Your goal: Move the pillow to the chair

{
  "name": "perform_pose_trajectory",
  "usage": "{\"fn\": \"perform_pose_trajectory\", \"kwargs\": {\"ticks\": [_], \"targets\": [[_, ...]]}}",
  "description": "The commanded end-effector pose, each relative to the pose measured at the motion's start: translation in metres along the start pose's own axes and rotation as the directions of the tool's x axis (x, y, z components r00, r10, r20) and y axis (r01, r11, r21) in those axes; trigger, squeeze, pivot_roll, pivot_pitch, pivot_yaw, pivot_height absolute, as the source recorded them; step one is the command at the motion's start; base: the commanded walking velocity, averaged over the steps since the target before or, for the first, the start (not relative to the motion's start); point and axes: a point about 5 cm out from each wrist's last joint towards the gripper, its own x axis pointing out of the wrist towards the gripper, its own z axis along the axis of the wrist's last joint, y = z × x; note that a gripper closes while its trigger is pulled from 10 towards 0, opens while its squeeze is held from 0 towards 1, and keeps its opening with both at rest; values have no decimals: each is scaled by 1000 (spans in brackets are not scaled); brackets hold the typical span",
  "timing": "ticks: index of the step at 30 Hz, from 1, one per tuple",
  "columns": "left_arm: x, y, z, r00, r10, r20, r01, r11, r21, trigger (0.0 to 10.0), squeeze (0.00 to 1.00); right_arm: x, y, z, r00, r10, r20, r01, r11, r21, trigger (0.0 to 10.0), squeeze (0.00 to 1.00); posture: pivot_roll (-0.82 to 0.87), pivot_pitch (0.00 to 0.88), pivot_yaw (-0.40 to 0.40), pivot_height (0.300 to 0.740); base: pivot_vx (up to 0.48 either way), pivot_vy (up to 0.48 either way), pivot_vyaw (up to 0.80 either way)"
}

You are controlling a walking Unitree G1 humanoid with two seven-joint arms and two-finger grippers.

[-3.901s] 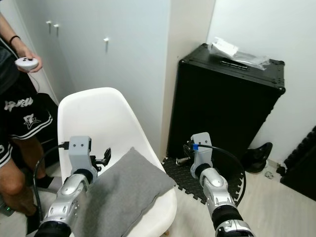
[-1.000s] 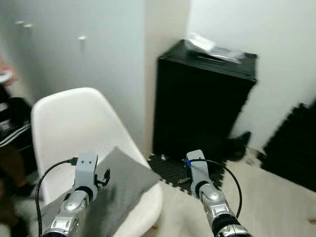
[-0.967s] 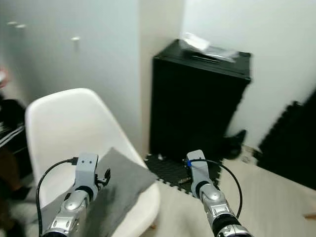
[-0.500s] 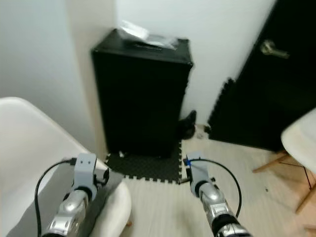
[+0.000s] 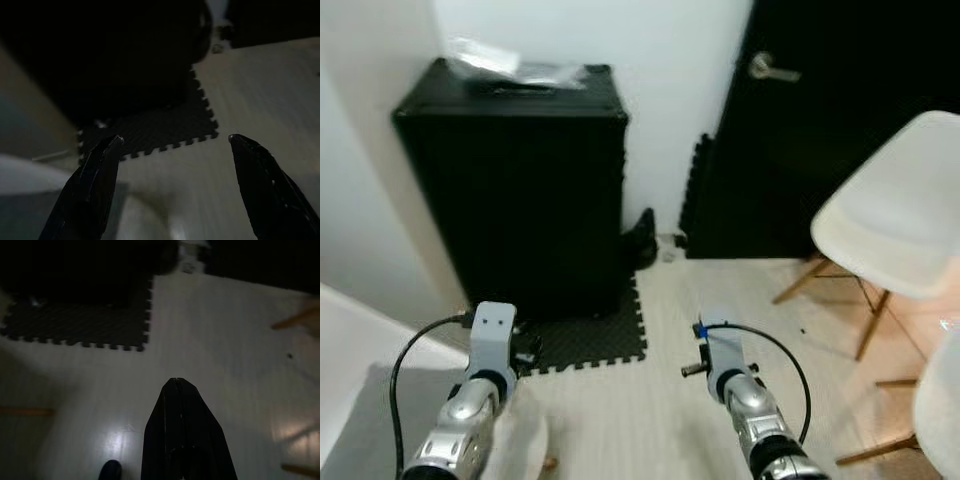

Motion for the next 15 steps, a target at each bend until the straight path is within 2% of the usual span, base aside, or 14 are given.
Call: {"fn": "perform_pose_trajectory", "kwargs": {"ticks": [1,15], "targets": [[-1,-3,-4,1000,-10,-27,10,1000,-1,10000,0,-2,-5,-7,999,-22,-29,23,1000,15,10000,0,-12,45,-97,740,0,0,-800],[1,-4,-1,1000,-7,-21,7,1000,-14,10000,0,-4,-10,-10,998,-52,-47,53,998,20,10000,0,-12,47,-90,740,0,0,-800]]}}
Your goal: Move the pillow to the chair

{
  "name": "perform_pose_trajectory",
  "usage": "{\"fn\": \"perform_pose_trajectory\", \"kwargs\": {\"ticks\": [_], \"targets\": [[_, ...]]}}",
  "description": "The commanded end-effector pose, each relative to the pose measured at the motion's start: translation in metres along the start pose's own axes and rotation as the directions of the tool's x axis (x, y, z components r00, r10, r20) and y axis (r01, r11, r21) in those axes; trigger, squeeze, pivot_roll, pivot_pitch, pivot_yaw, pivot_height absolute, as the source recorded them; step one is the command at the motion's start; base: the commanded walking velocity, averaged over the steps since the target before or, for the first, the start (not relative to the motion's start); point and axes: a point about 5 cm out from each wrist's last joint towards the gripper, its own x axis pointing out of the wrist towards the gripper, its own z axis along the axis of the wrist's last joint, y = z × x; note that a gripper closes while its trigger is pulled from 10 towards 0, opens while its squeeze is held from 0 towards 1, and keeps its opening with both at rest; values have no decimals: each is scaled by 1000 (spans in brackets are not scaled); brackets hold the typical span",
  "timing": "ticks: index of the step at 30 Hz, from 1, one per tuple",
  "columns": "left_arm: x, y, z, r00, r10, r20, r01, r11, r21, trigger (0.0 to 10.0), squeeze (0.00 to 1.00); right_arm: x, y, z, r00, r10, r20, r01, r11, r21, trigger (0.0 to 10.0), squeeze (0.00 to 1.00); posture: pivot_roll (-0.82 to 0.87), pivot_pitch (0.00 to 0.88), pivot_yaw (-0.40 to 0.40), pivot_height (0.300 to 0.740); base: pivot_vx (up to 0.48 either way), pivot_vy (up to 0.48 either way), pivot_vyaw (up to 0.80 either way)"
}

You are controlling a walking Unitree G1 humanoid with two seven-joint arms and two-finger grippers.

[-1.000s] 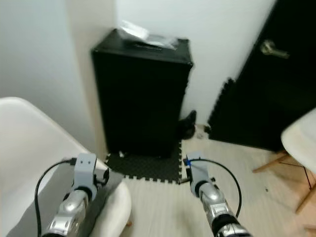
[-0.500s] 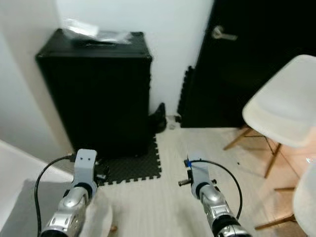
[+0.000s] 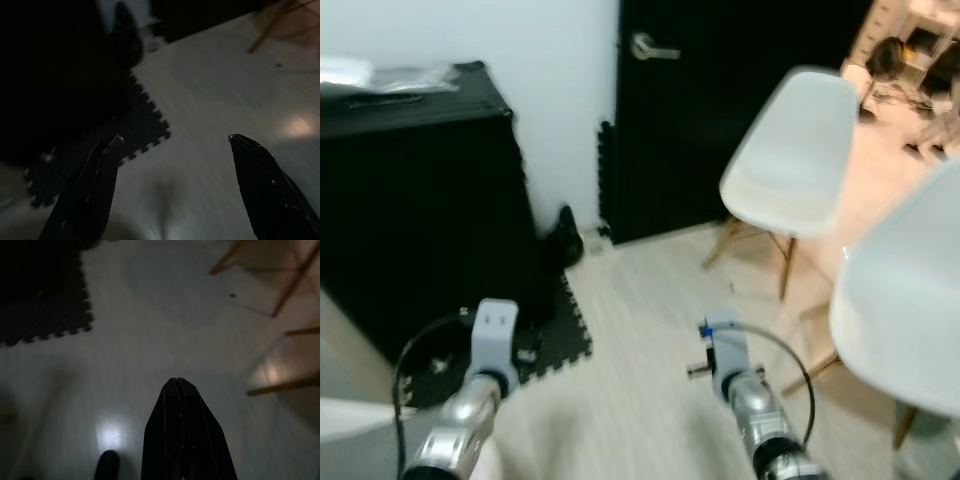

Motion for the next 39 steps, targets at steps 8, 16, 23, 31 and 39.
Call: {"fn": "perform_pose_trajectory", "kwargs": {"ticks": [8,16,23,31,39], "targets": [[1,-4,-1,1000,-3,-14,3,1000,-13,10000,0,-2,-7,-3,999,-52,-6,52,998,32,10000,0,-16,52,-81,740,0,0,-800],[0,-3,-3,999,-22,-32,22,1000,14,10000,0,-1,2,-6,997,-72,1,71,990,120,10000,0,11,47,-21,740,0,0,-800],[3,6,0,999,-24,-40,24,1000,3,10000,0,-1,18,-8,999,-48,15,45,987,156,10000,0,21,41,14,740,0,0,-800],[4,3,0,999,-9,-43,7,999,-50,10000,0,-1,17,-10,999,-43,11,41,989,145,10000,0,12,31,-6,740,0,0,-800],[3,0,-2,999,19,-43,-22,997,-70,10000,0,0,9,-4,999,-42,13,41,994,105,10000,0,2,20,-57,740,0,0,-700]]}}
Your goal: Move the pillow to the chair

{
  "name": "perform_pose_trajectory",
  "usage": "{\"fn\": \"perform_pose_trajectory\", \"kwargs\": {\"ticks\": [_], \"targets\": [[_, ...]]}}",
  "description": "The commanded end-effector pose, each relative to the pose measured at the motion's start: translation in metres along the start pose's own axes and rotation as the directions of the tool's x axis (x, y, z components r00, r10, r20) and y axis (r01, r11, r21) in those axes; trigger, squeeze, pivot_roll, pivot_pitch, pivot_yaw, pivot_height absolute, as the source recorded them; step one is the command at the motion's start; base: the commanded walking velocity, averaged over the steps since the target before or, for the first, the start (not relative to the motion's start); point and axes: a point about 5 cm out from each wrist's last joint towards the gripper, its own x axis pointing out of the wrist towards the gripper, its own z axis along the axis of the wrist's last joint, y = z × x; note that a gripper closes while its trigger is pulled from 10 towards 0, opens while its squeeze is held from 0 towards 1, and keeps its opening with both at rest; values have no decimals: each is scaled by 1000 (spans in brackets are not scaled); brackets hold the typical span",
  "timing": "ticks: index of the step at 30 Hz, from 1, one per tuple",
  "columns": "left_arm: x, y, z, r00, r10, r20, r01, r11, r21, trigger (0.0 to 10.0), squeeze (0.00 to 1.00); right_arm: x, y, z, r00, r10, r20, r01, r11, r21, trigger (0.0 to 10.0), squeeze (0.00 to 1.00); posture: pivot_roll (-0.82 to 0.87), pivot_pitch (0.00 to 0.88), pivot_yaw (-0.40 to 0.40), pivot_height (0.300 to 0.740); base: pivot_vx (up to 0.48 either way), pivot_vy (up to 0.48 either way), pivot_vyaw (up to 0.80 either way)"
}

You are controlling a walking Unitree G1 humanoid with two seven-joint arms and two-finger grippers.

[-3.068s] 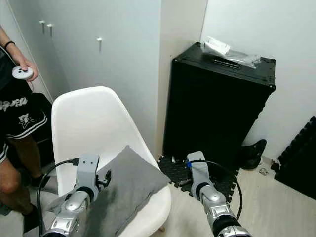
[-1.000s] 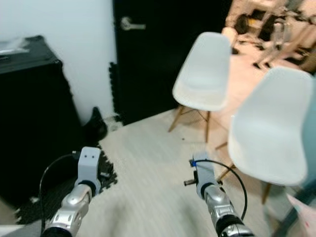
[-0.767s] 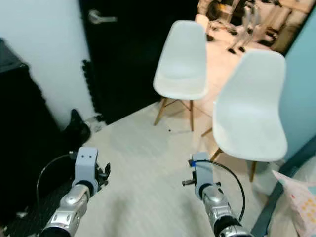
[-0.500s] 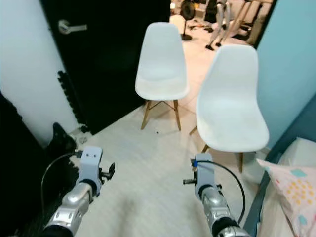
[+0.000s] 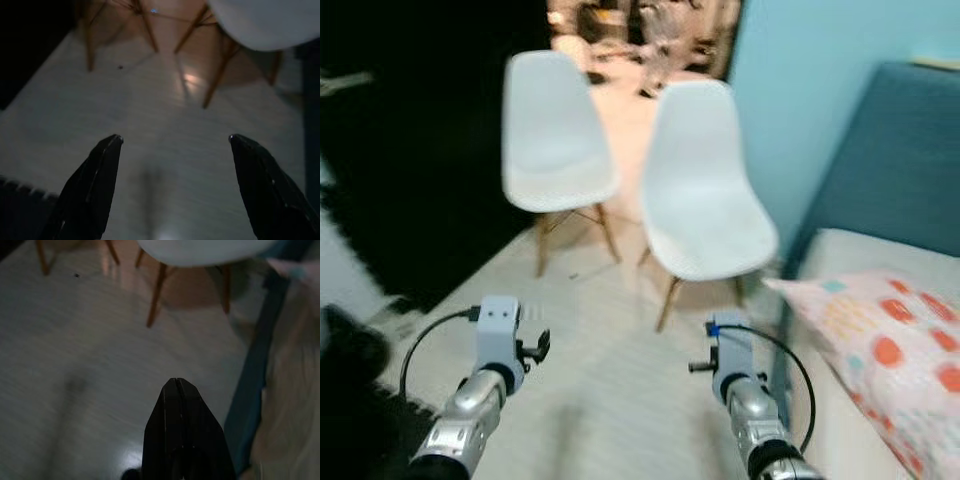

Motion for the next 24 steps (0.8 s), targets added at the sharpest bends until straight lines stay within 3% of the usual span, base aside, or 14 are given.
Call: {"fn": "perform_pose_trajectory", "kwargs": {"ticks": [1,11,24], "targets": [[-2,2,-6,999,26,-18,-26,1000,-6,10000,0,1,0,1,1000,8,-12,-8,1000,-22,10000,0,1,18,-62,740,0,0,0],[-7,2,-7,998,54,13,-54,998,-26,10000,0,3,4,9,997,72,7,-71,996,-45,10000,0,1,8,-101,740,0,0,0],[-6,-1,-4,999,42,34,-41,999,-30,10000,0,4,4,10,997,83,4,-82,994,-70,10000,0,-2,8,-102,740,314,0,0]]}}
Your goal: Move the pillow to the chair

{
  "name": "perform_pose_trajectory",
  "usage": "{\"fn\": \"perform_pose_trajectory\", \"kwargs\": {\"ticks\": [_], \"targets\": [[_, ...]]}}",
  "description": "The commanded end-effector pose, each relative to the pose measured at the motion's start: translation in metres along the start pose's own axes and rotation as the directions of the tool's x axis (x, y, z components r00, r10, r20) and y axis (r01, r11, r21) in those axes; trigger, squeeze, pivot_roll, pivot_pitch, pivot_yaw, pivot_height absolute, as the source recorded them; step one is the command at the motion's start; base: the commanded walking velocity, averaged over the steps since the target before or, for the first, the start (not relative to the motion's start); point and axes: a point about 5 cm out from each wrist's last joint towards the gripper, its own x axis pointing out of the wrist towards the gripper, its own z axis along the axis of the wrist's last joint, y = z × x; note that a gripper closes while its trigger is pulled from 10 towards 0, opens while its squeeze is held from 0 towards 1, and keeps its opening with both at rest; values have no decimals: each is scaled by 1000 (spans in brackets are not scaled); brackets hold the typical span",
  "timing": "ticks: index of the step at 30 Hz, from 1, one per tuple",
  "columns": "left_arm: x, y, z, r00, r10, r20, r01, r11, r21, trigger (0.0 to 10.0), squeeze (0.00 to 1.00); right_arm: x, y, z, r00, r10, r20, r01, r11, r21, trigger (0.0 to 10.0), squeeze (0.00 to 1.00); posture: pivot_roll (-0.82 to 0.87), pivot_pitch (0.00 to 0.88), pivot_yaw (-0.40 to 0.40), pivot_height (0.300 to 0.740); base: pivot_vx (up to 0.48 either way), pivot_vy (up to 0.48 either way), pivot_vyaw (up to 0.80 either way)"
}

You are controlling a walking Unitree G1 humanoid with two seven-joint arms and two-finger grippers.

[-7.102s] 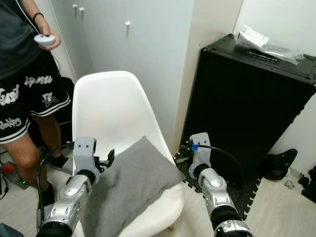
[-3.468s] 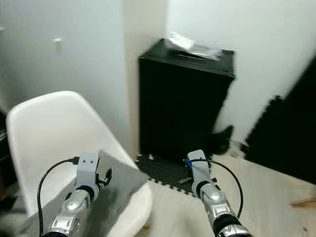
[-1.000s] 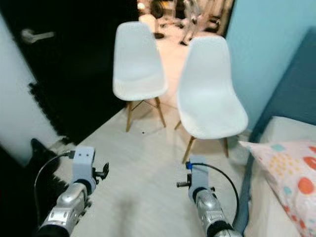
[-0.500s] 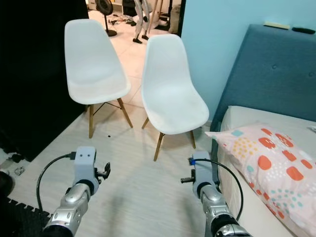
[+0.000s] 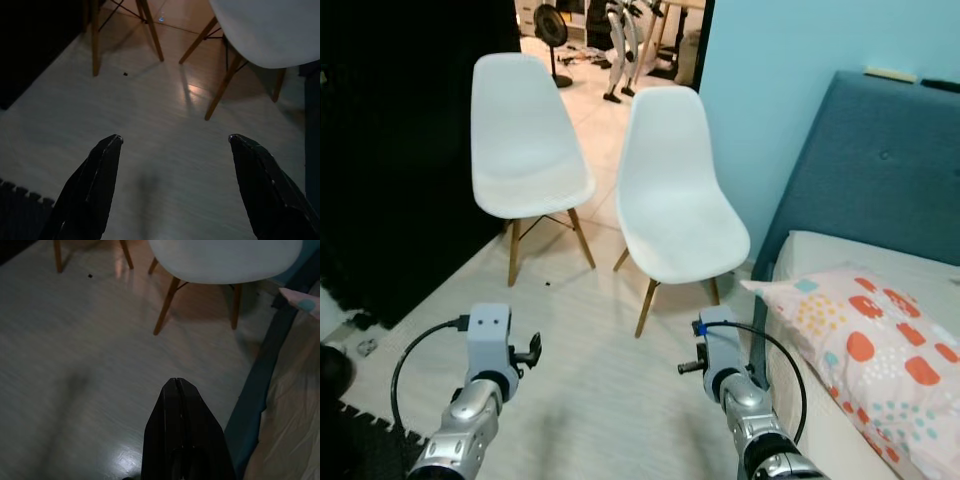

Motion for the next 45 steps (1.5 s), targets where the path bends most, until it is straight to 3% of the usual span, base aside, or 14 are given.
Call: {"fn": "perform_pose_trajectory", "kwargs": {"ticks": [1,18,45], "targets": [[0,-3,1,1000,-12,10,12,1000,-5,10000,0,0,-3,2,1000,-2,2,2,1000,-11,10000,0,-3,8,-102,740,319,0,0],[-2,-1,0,1000,-21,8,21,1000,2,10000,0,-2,-7,-2,999,-36,0,36,999,17,10000,0,0,20,-99,740,310,0,0],[3,-3,6,999,-53,6,53,999,13,10000,0,-7,-9,-12,997,-80,0,80,994,69,10000,0,-13,33,-68,740,296,0,-800]]}}
